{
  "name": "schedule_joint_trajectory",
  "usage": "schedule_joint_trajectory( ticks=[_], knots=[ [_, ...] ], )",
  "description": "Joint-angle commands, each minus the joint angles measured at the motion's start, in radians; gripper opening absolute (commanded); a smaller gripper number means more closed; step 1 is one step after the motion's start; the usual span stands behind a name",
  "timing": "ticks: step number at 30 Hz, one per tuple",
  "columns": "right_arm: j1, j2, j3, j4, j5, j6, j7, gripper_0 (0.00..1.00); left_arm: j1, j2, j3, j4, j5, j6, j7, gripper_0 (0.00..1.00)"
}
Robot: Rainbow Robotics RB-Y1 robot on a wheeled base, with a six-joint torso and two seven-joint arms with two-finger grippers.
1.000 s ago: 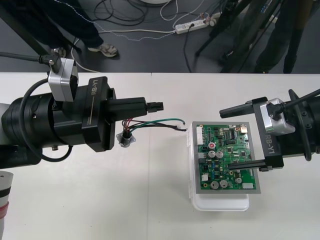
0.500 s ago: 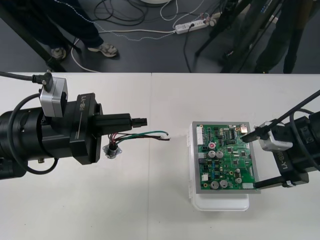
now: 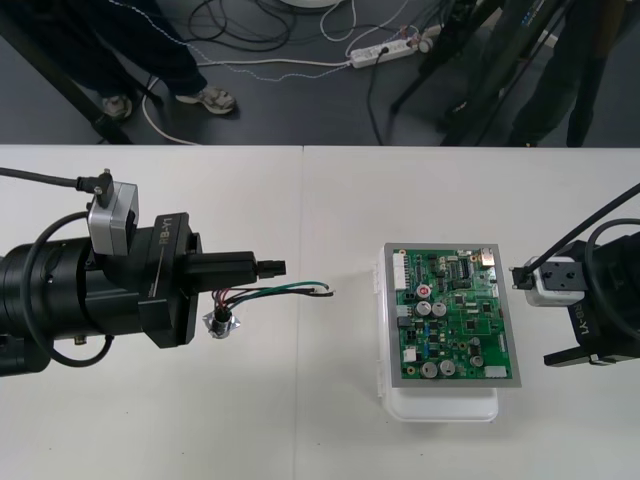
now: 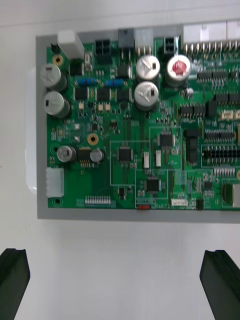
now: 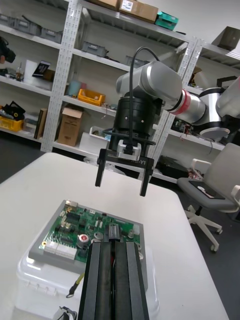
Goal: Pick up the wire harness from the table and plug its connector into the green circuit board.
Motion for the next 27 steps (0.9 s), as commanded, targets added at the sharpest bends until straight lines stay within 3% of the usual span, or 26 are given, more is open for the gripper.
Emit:
schedule_joint_trajectory(
  ticks=[1, 12, 27],
  knots=[
    [0.054, -0.037, 0.006, -0.026, 0.071, -0.007, -0.063, 1.0, -0.005, 0.004, 0.023, 0.069, 0.004, -0.094, -0.142, 0.0],
    [0.119, -0.035, 0.008, -0.028, 0.187, 0.019, -0.066, 1.0, -0.054, 0.003, 0.006, 0.229, 0.024, -0.166, -0.295, 0.0],
    [0.121, -0.003, 0.037, -0.028, 0.261, 0.144, 0.072, 1.0, -0.097, 0.003, -0.065, 0.407, 0.033, -0.169, -0.495, 0.0]
  ],
)
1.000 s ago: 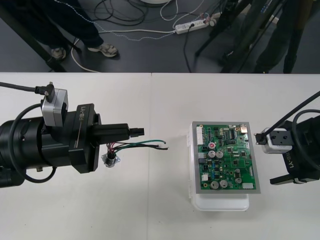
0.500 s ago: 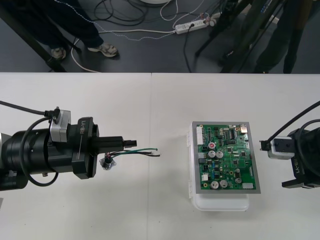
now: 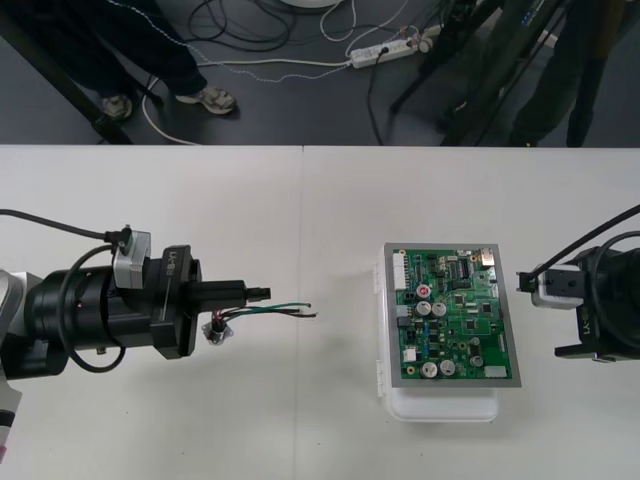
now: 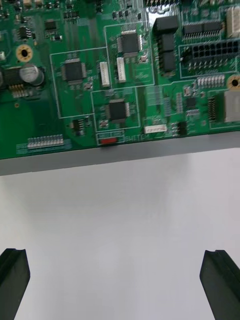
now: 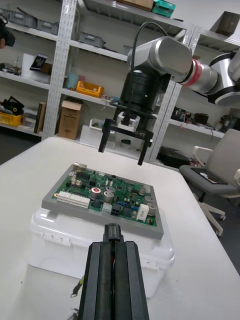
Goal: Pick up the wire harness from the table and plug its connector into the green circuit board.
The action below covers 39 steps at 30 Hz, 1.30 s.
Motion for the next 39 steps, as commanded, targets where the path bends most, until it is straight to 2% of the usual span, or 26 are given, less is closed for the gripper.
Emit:
schedule_joint_trajectory(
  ticks=[1, 11, 23, 39],
  knots=[
    [0.011, -0.004, 0.031, -0.027, 0.028, 0.016, 0.085, 1.0, -0.051, 0.003, -0.049, 0.057, 0.02, -0.044, -0.174, 0.0],
    [-0.023, 0.006, 0.137, -0.027, 0.19, 0.016, 0.083, 1.0, -0.093, 0.003, -0.098, 0.18, 0.02, -0.044, -0.3, 0.0],
    [-0.04, 0.098, 0.139, -0.027, 0.279, 0.019, 0.103, 1.0, -0.137, 0.003, -0.176, 0.304, 0.02, -0.044, -0.335, 0.0],
    [-0.046, 0.159, 0.177, -0.027, 0.339, 0.019, 0.12, 1.0, -0.174, 0.003, -0.251, 0.325, 0.02, -0.01, -0.356, 0.0]
  ],
)
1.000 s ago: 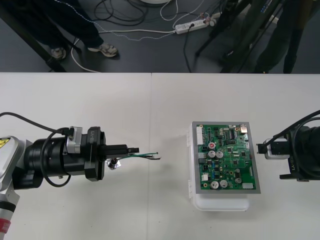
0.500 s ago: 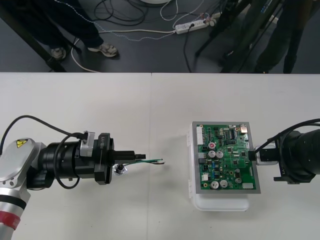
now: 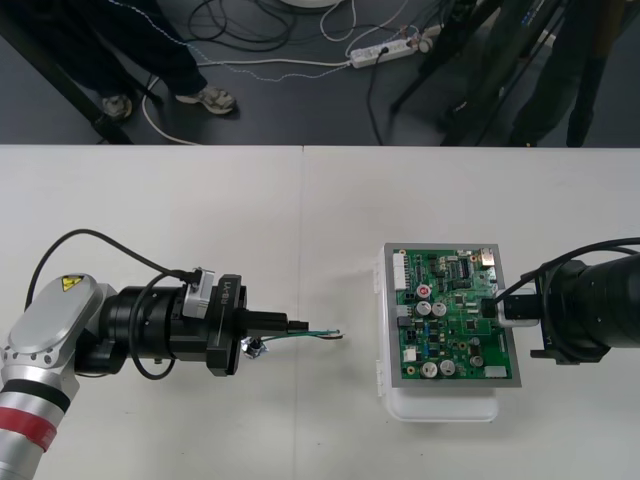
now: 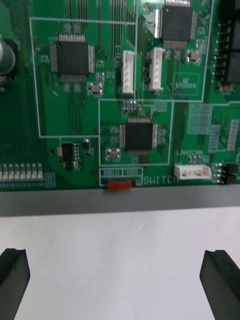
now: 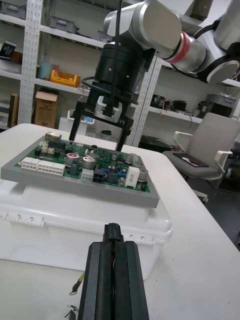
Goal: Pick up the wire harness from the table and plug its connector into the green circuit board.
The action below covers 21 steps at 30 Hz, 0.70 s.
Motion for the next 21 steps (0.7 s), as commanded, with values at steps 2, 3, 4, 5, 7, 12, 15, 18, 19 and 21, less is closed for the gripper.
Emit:
schedule_joint_trajectory(
  ticks=[2, 3, 4, 5, 7, 12, 15, 18, 19, 21],
  knots=[
    [-0.029, 0.021, 0.05, -0.026, 0.038, 0.009, 0.046, 1.0, -0.046, 0.003, -0.044, -0.007, 0.018, -0.003, -0.062, 0.0],
    [-0.029, 0.021, 0.052, -0.025, 0.046, 0.009, 0.046, 1.0, -0.048, 0.003, -0.049, -0.007, 0.018, 0.001, -0.062, 0.0],
    [-0.029, 0.023, 0.055, -0.025, 0.048, 0.009, 0.046, 1.0, -0.049, 0.003, -0.053, -0.005, 0.018, 0.005, -0.061, 0.0],
    [-0.029, 0.023, 0.055, -0.026, 0.048, 0.009, 0.048, 1.0, -0.051, 0.003, -0.059, -0.004, 0.018, 0.011, -0.061, 0.0],
    [-0.029, 0.023, 0.055, -0.025, 0.048, 0.009, 0.049, 1.0, -0.054, 0.001, -0.07, -0.004, 0.017, 0.022, -0.059, 0.0],
    [-0.035, 0.024, 0.055, -0.025, 0.046, 0.009, 0.055, 1.0, -0.061, -0.012, -0.084, 0.002, 0.017, 0.051, -0.058, 0.0],
    [-0.039, 0.029, 0.055, -0.026, 0.044, 0.009, 0.049, 1.0, -0.064, -0.023, -0.086, 0.005, 0.017, 0.066, -0.058, 0.0],
    [-0.039, 0.04, 0.055, -0.026, 0.054, 0.009, 0.043, 1.0, -0.069, -0.037, -0.086, 0.005, 0.009, 0.085, -0.056, 0.0],
    [-0.039, 0.043, 0.055, -0.025, 0.06, 0.009, 0.043, 1.0, -0.071, -0.042, -0.087, 0.004, 0.003, 0.102, -0.061, 0.0],
    [-0.039, 0.049, 0.055, -0.025, 0.066, 0.009, 0.04, 1.0, -0.072, -0.046, -0.096, 0.004, 0.0, 0.129, -0.061, 0.0]
  ],
)
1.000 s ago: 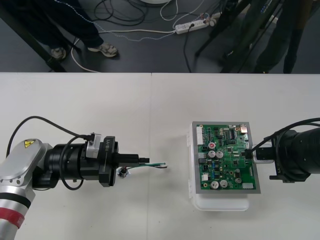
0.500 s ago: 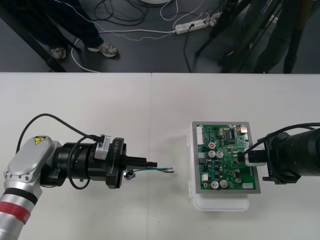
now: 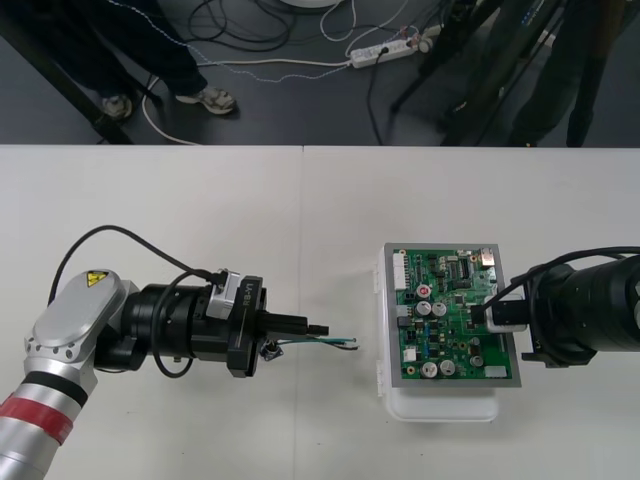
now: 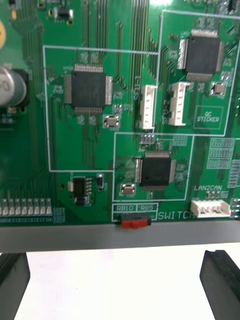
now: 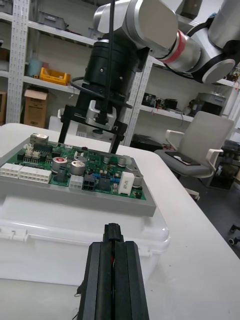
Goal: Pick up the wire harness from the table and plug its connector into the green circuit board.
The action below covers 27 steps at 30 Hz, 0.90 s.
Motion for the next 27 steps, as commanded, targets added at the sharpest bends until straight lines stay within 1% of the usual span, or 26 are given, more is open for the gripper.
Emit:
schedule_joint_trajectory(
  ticks=[1, 14, 27],
  knots=[
    [-0.026, 0.031, 0.013, -0.025, 0.026, 0.009, 0.038, 1.0, -0.042, -0.038, -0.036, -0.005, 0.0, 0.1, -0.062, 0.0],
    [-0.026, 0.039, 0.048, -0.025, 0.069, 0.009, 0.018, 1.0, -0.057, -0.055, -0.074, -0.004, 0.0, 0.171, -0.059, 0.0],
    [-0.026, 0.065, 0.048, -0.025, 0.085, 0.006, -0.022, 1.0, -0.06, -0.07, -0.12, -0.004, 0.001, 0.231, -0.062, 0.0]
  ],
)
